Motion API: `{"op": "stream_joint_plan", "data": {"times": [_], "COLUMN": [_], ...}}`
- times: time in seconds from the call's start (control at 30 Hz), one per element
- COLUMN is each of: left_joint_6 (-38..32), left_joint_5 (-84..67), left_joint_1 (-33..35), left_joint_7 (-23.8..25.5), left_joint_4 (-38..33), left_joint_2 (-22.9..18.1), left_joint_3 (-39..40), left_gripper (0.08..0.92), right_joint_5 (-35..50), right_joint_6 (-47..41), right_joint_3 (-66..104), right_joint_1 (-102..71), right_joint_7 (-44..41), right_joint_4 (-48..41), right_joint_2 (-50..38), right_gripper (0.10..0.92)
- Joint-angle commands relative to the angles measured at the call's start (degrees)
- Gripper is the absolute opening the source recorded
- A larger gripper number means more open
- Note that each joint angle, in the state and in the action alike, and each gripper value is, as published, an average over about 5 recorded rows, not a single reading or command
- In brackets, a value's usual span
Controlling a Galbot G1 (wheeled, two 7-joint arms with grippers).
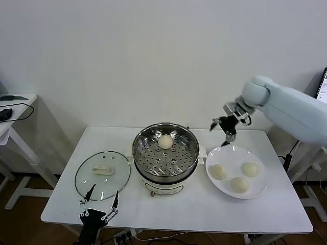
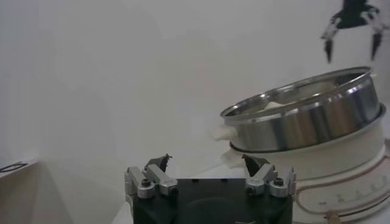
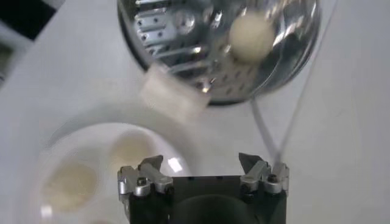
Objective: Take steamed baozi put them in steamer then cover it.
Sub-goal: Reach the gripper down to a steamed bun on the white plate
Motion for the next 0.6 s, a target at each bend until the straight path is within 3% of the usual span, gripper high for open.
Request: {"op": "stream_joint_plan", "data": {"times": [0.03, 0.6], "left_joint_6": [-0.6, -0.6], "left_joint_5": [0.7, 1.4], "left_joint_1": [0.4, -1.1], "left_joint_7": [0.0, -0.5], "left_joint_4": [0.4, 3.7], "left_joint_2": [-0.2, -1.3], "left_joint_3": [0.3, 0.7], "left_gripper": [0.823, 0.823], "right_joint_5": [5.6, 0.7], "right_joint_6": [-7.1, -6.1], "right_joint_3": [-7.1, 1.7], "right_joint_1": [-4.5, -14.4], "right_joint_7": [2.2, 8.1], "right_joint_4": [-0.4, -7.8], "right_joint_2": [-4.0, 4.0], "right_gripper": [0.823, 0.823]}}
